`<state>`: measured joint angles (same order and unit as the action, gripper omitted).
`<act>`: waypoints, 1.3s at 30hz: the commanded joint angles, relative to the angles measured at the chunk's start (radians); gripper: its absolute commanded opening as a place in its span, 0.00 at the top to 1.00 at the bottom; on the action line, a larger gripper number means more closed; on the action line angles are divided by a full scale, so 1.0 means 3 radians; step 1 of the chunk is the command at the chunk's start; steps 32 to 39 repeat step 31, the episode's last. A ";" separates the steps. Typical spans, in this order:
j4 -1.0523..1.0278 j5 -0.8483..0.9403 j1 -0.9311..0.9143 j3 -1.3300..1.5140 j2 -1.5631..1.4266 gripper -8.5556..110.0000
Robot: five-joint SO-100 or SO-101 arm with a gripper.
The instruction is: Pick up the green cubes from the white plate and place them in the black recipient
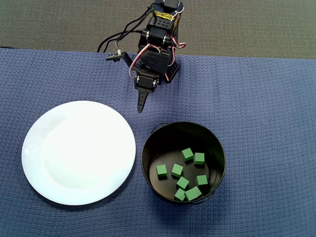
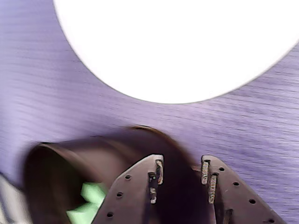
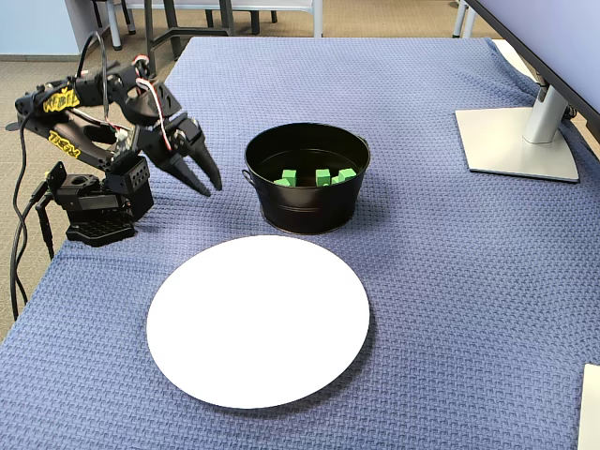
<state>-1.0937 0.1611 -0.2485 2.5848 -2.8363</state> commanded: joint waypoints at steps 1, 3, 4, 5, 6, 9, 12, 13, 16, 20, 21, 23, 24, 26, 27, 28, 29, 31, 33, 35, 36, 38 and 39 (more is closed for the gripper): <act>-0.0036 0.0061 -0.0051 0.0281 -0.0348 0.93; -0.0010 0.0097 -0.0010 0.0394 -0.0445 0.93; -0.0010 0.0112 0.0010 0.0430 -0.0470 0.93; -0.0031 0.0128 0.0031 0.0486 -0.0511 0.93; -0.0066 0.0164 0.0077 0.0557 -0.0583 0.93; -0.0128 0.0240 0.0230 0.0782 -0.0736 0.93; -0.0077 0.0225 0.0297 0.0869 -0.0747 0.93; -0.0056 0.0225 0.0297 0.0900 -0.0747 0.93; 0.0046 0.0230 0.0276 0.1023 -0.0757 0.93; 0.0051 0.0281 0.0363 0.1120 -0.0823 0.93; 0.0061 0.0271 0.0368 0.1135 -0.0823 0.93; 0.0072 0.0256 0.0368 0.1150 -0.0828 0.93; 0.0072 0.0245 0.0368 0.1150 -0.0833 0.93; 0.0056 0.0210 0.0358 0.1150 -0.0839 0.93; 0.0056 0.0215 0.0358 0.1150 -0.0839 0.93; 0.0056 0.0220 0.0358 0.1150 -0.0839 0.93; 0.0061 0.0220 0.0358 0.1150 -0.0839 0.93; 0.0066 0.0210 0.0363 0.1150 -0.0844 0.93; 0.0066 0.0210 0.0363 0.1150 -0.0844 0.93; 0.0066 0.0210 0.0363 0.1150 -0.0844 0.93; 0.0066 0.0210 0.0363 0.1150 -0.0844 0.93; 0.0066 0.0210 0.0363 0.1150 -0.0844 0.93; 0.0066 0.0210 0.0363 0.1150 -0.0844 0.93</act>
